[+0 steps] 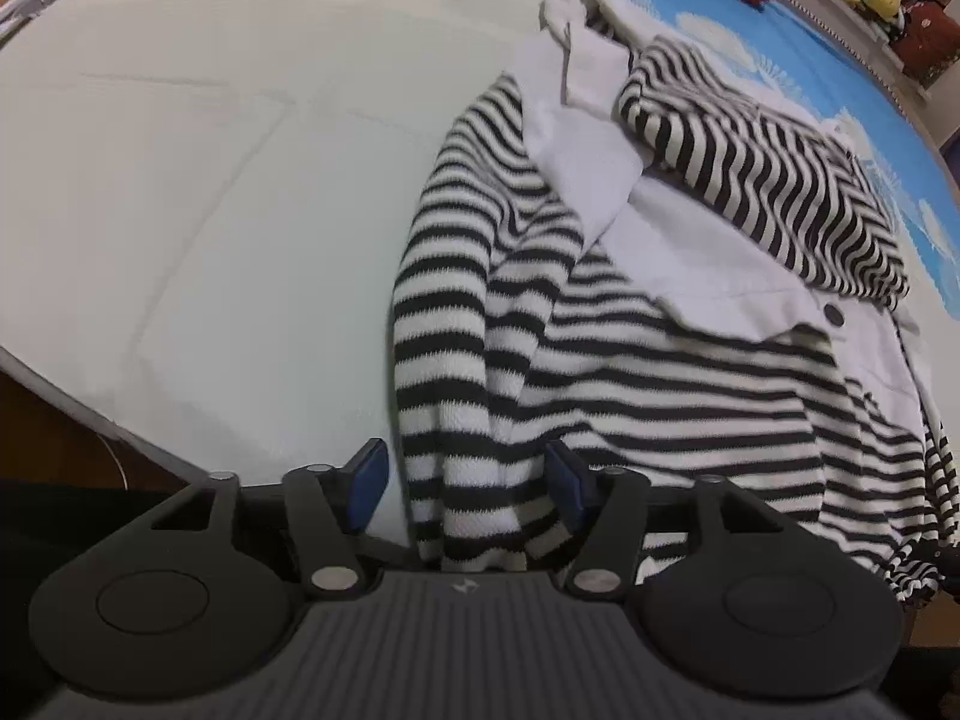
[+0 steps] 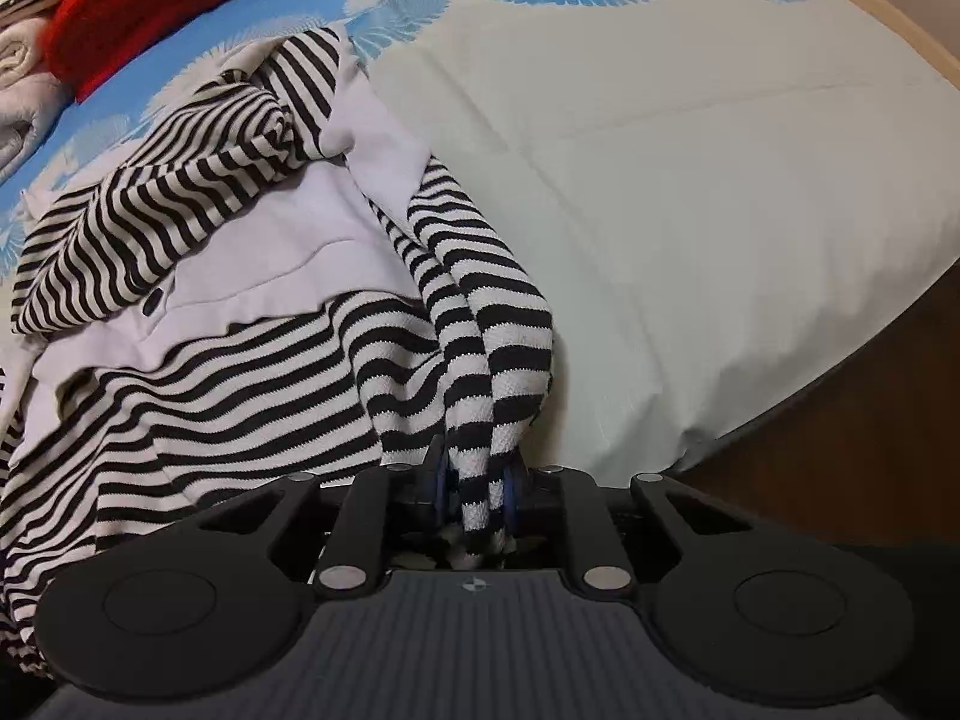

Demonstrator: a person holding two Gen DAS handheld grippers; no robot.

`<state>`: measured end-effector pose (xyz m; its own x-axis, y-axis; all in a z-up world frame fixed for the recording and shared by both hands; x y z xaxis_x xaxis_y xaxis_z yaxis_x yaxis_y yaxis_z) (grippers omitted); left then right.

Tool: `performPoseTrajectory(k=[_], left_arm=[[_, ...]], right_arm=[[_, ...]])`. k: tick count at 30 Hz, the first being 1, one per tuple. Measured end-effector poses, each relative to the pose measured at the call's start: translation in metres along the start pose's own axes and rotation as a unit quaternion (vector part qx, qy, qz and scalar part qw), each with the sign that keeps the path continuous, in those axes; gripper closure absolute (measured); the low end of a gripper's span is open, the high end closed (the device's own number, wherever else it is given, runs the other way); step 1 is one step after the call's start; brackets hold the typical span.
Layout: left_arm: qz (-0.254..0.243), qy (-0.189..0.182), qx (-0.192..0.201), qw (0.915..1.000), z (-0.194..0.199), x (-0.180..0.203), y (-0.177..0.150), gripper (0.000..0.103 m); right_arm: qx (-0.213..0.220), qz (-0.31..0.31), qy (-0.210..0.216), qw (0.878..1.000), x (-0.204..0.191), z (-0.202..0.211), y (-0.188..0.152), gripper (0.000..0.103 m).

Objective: Fold small clothes
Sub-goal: 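Close both grippers on the striped sleeve cuff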

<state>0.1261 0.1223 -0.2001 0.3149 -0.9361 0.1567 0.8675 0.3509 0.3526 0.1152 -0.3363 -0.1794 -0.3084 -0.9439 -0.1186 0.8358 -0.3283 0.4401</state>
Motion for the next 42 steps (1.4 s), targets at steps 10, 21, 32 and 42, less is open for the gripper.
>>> performPoseTrajectory(k=[10,21,32,42], left_arm=[[-0.059,0.008,0.015,0.9981,-0.001,0.011,-0.002,0.072],[-0.058,0.001,0.019,0.9981,0.002,0.012,-0.001,0.092],[-0.045,-0.001,0.0,0.999,0.0,0.007,-0.006,0.07],[-0.044,-0.001,-0.001,0.999,0.0,0.006,-0.006,0.068]], right_arm=[[-0.03,0.022,-0.02,0.999,0.002,-0.01,-0.012,0.071],[0.022,0.021,0.019,0.999,-0.005,0.007,0.002,0.089],[-0.017,0.04,-0.005,0.999,0.0,-0.006,-0.013,0.08],[-0.021,0.041,-0.017,0.999,0.003,-0.007,-0.014,0.06]])
Point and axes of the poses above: each gripper's, at about its wrist camera, not at the fingertips, and z roughly against the way its jaws point, x to its right, y to its top, the point moved 9 cm from there along -z, roughly the way its jaws point, and after that the axes turned 2 degrees about x, right-handed, at the moved point
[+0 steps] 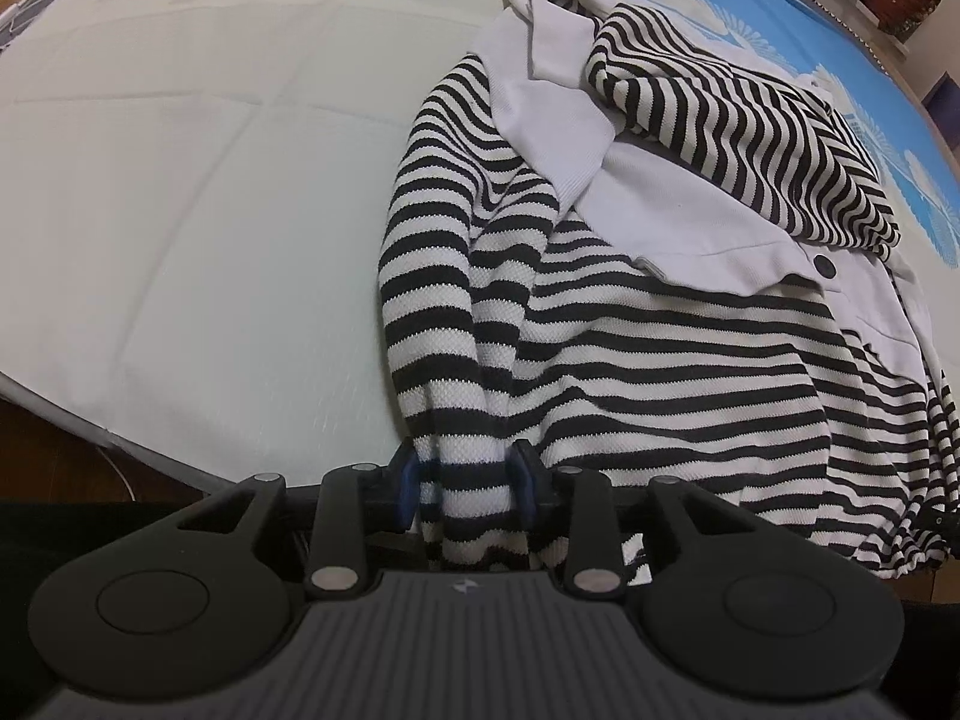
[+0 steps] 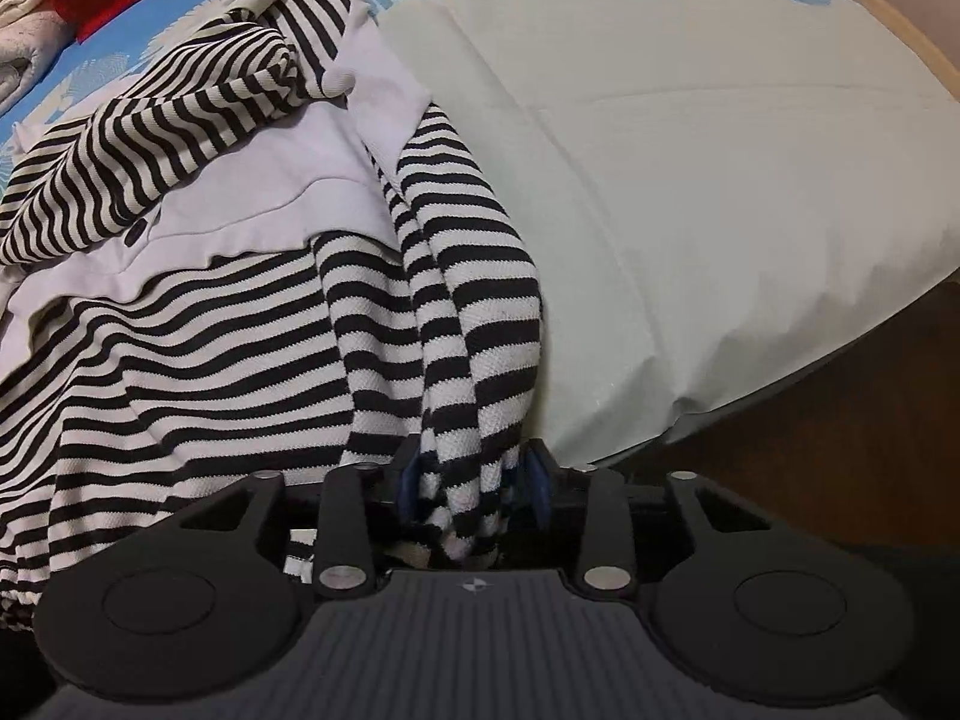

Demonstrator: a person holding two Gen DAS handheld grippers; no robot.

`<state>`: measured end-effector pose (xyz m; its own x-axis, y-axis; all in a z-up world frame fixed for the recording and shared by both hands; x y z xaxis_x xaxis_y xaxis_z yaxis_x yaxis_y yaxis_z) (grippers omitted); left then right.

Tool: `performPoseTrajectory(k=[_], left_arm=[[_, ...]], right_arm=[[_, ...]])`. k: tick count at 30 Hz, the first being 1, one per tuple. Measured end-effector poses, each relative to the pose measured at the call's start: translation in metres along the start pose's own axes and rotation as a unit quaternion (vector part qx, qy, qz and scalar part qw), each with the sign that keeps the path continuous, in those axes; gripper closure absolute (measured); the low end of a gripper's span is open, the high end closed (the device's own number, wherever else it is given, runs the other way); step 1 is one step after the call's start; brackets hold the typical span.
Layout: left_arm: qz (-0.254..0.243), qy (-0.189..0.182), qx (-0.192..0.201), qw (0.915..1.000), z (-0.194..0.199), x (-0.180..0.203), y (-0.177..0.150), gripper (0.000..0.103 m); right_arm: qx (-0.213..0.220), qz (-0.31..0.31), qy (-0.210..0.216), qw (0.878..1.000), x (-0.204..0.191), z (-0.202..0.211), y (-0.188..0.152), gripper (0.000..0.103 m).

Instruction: Fold small clothes

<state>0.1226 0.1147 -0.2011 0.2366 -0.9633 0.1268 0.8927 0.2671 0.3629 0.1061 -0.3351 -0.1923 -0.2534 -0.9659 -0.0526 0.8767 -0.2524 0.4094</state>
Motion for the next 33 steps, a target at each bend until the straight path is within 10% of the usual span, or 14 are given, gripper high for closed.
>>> performPoseTrajectory(k=[5,9,20,33], left_arm=[[-0.008,0.002,0.002,1.0,0.0,0.0,-0.001,0.069],[-0.026,0.001,0.01,0.9996,0.001,0.003,0.0,0.092],[-0.041,-0.004,0.05,0.9979,0.025,0.007,0.008,0.096],[0.014,-0.125,0.171,0.9772,0.168,-0.005,0.023,0.097]], right_arm=[[-0.002,0.005,-0.001,1.0,-0.001,-0.001,-0.001,0.059],[0.007,0.019,0.013,1.0,-0.008,0.002,0.0,0.085],[0.062,0.007,0.048,0.997,-0.01,0.023,0.014,0.092],[0.184,0.014,0.168,0.968,-0.025,0.155,0.041,0.094]])
Point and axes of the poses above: each gripper's, at about its wrist camera, not at the fingertips, and z roughly against the way its jaws point, x to its right, y to its top, the point moved 9 cm from there along -z, roughly the way its jaws point, and after that the axes turned 2 degrees about x, right-handed, at the moved point
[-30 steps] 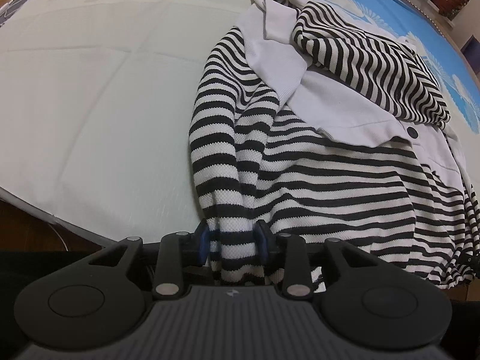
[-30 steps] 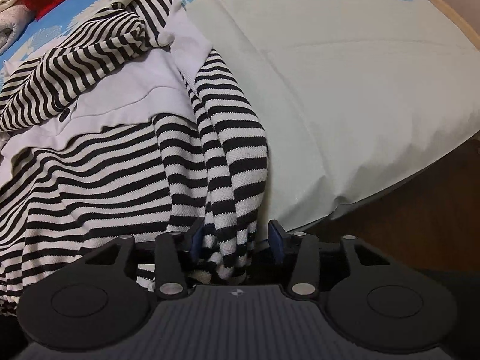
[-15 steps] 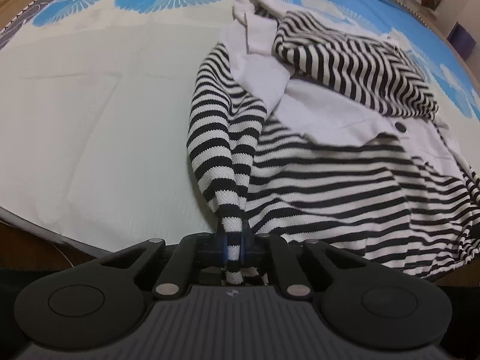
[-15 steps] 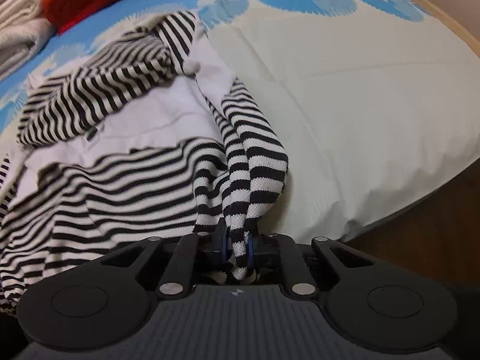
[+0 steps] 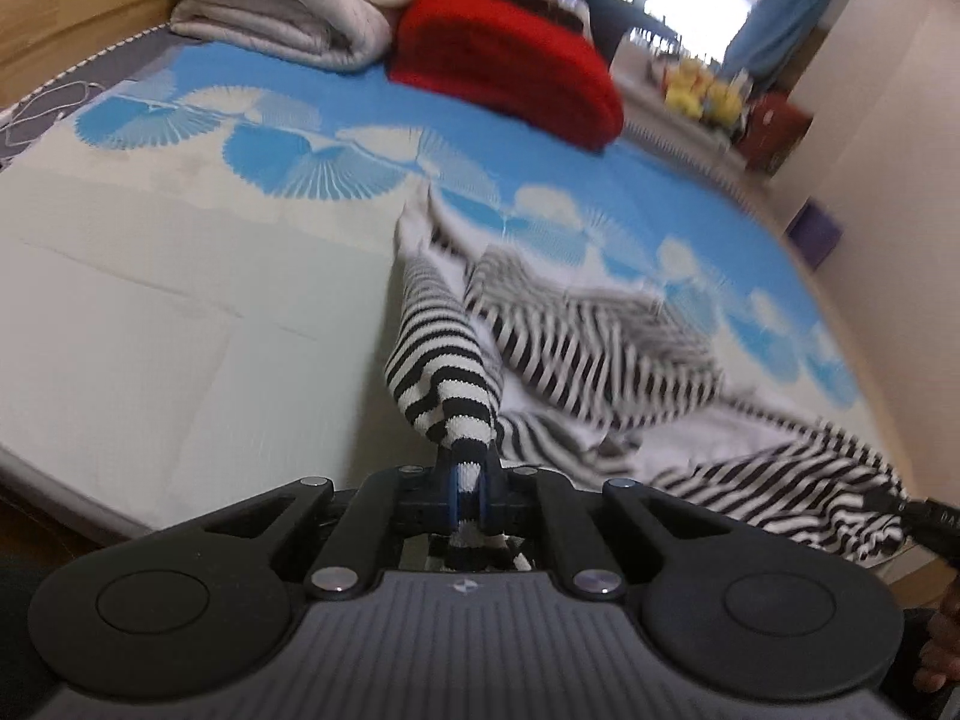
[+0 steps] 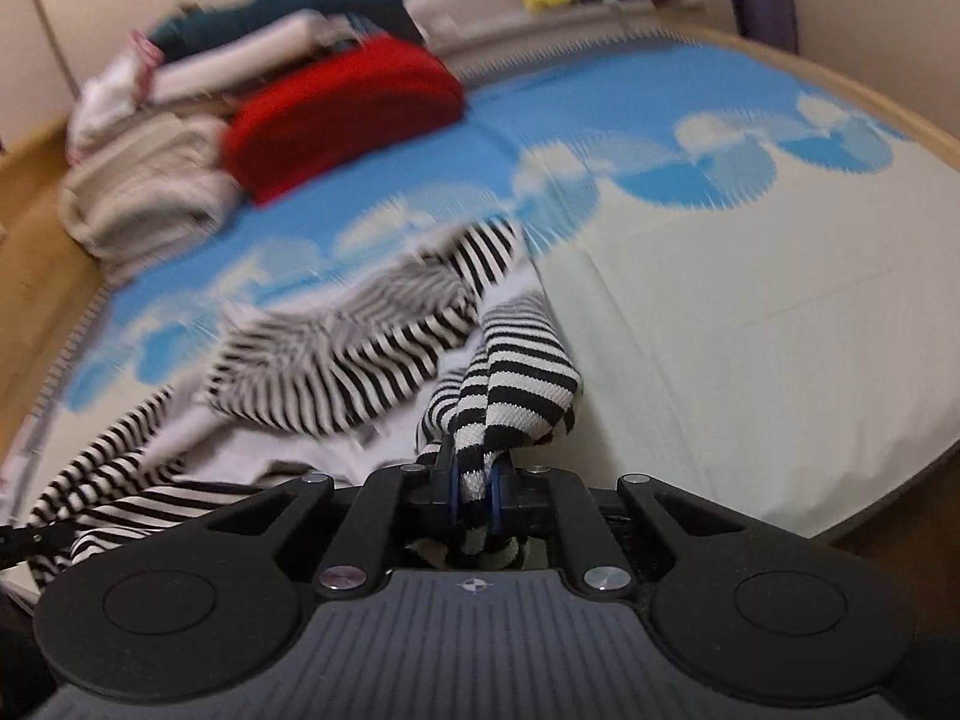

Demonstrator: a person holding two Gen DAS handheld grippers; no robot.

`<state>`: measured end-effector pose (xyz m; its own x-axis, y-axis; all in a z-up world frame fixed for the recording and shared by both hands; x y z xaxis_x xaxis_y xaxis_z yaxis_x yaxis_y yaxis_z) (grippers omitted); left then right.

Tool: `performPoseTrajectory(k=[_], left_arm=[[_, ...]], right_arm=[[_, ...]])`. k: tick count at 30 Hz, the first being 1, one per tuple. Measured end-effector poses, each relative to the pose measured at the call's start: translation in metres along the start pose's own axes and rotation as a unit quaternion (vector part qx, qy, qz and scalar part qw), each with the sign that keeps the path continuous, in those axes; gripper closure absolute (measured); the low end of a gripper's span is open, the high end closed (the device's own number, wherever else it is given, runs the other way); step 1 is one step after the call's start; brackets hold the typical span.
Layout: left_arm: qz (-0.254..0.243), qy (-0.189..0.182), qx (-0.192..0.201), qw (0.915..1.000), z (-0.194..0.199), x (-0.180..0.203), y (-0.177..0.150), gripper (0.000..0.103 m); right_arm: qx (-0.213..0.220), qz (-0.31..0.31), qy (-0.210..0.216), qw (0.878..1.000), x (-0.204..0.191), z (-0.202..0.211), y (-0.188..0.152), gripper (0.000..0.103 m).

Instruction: Fold small clothes

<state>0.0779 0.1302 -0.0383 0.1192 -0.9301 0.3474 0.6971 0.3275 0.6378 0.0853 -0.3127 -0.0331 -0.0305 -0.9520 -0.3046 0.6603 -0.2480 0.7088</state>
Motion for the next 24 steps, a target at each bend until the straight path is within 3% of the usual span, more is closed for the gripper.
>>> performPoseTrajectory(k=[4,9,13,16,21,22,24], left_arm=[[0.034,-0.009,0.012,0.9993,0.024,-0.009,0.001,0.097],[0.05,-0.01,0.008,0.9987,-0.005,-0.012,0.042,0.097],[0.066,-0.009,-0.019,0.9976,-0.066,-0.019,0.093,0.097],[0.031,0.015,-0.034,0.9988,-0.122,-0.022,0.116,0.097],[0.033,0.05,-0.095,0.9937,-0.205,-0.048,0.093,0.097],[0.063,0.063,-0.121,0.9886,-0.218,-0.057,0.087,0.097],[0.098,0.053,-0.117,0.9869,-0.229,-0.061,0.092,0.097]], right_arm=[[0.021,-0.009,0.035,0.999,-0.007,0.044,0.007,0.094],[0.034,-0.047,0.054,0.997,-0.001,0.048,0.028,0.094],[0.038,-0.073,0.038,0.996,0.011,0.001,0.062,0.094],[0.03,-0.088,0.016,0.996,0.02,-0.048,0.085,0.094],[-0.029,-0.072,-0.022,0.997,0.028,-0.153,0.09,0.094],[-0.041,-0.065,-0.031,0.997,0.029,-0.17,0.084,0.094],[-0.056,-0.057,-0.047,0.996,0.031,-0.194,0.071,0.094]])
Point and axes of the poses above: each gripper's, at about its wrist camera, not at the fingertips, and z roughly against the way its jaws point, x to its right, y to its top, the point moved 9 cm from there along -z, roughly the way its jaws point, and after that the axes turned 2 degrees about x, right-handed, at the moved point
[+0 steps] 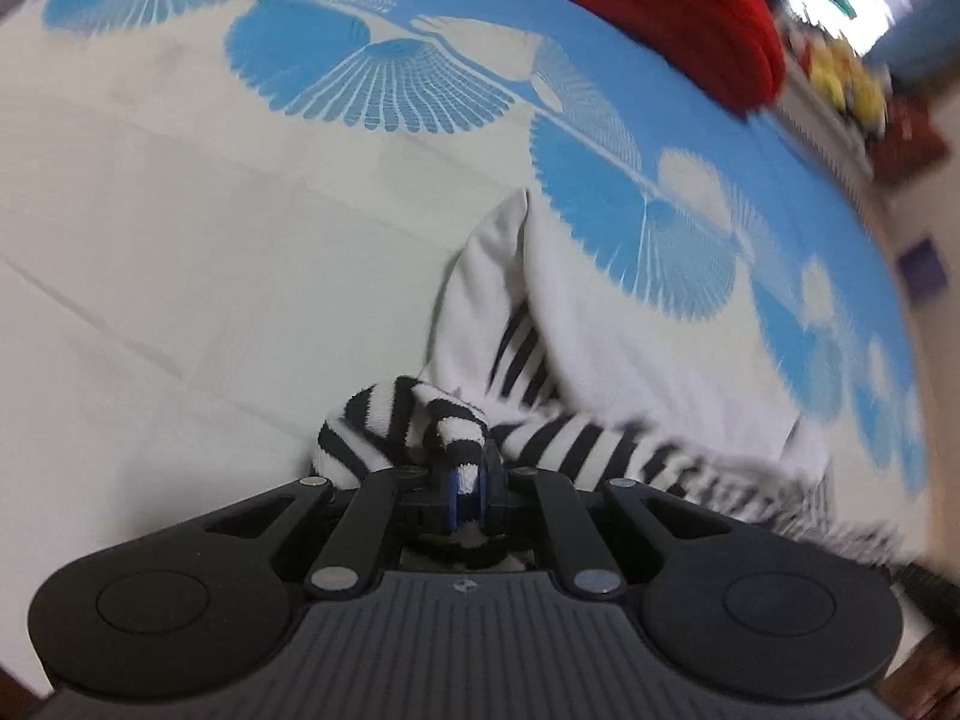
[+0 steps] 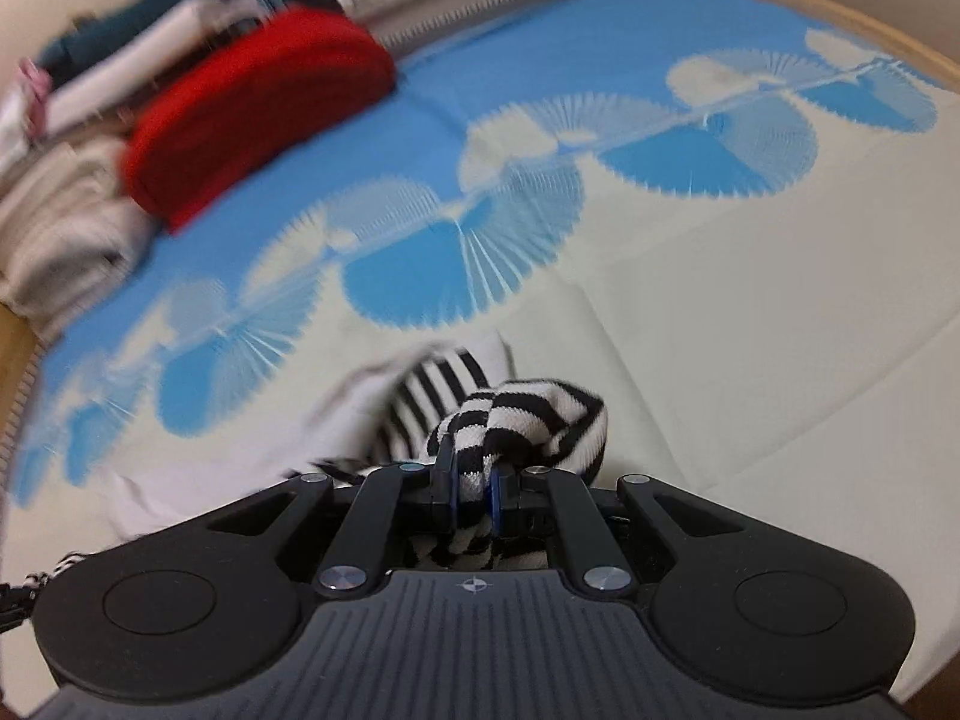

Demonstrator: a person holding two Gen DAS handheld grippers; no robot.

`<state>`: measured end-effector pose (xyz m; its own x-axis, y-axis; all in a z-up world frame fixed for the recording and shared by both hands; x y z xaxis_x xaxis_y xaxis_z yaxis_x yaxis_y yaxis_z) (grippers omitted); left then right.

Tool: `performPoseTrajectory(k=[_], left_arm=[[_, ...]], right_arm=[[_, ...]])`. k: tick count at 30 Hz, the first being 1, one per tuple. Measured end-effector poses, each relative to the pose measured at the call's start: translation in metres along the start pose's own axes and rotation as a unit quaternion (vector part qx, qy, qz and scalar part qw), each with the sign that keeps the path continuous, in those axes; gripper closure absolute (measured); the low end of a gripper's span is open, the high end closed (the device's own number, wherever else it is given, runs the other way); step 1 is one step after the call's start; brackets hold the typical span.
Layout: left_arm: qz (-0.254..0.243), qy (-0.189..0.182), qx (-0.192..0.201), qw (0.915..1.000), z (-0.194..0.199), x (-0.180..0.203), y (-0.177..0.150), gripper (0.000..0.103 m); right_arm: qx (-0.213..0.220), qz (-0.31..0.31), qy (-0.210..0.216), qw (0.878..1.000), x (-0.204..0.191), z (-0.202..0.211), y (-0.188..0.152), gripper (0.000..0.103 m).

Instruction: Fold small clothes

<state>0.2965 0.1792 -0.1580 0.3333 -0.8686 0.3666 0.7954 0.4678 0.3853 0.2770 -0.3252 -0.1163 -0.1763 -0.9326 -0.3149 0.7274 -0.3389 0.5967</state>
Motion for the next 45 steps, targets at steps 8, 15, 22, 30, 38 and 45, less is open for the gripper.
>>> performPoseTrajectory(k=[8,15,22,30,38,45], left_arm=[[0.01,0.019,-0.026,0.9994,-0.028,-0.005,0.01,0.091],[0.01,0.003,-0.022,0.9997,-0.019,-0.007,0.014,0.064],[0.007,0.005,0.023,0.9997,0.008,-0.014,0.015,0.043],[-0.043,0.038,0.084,0.9948,0.043,-0.016,0.012,0.043],[-0.133,0.01,0.088,0.9871,0.057,0.025,-0.011,0.043],[-0.174,0.022,0.064,0.9825,0.049,0.04,-0.029,0.043]], right_arm=[[-0.027,-0.006,-0.031,0.999,-0.007,-0.042,0.004,0.093],[-0.042,-0.009,-0.038,0.998,-0.007,-0.051,0.005,0.084],[-0.018,-0.024,-0.04,0.999,-0.003,-0.033,0.007,0.079],[0.057,-0.06,-0.061,0.995,0.019,0.011,0.02,0.056],[0.048,-0.026,-0.033,0.998,0.012,0.031,0.013,0.056],[0.011,0.06,-0.017,0.998,-0.008,0.034,-0.004,0.056]])
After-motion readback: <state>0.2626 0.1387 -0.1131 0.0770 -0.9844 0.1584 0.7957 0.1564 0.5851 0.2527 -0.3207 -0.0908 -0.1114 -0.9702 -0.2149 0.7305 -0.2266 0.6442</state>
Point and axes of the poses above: each gripper's, at about its wrist camera, not at the fingertips, and z roughly against the way its jaws point, x to its right, y to its top, the point moved 9 cm from there along -z, roughly the way its jaws point, and after that the axes turned 2 degrees about x, right-handed, at the moved point
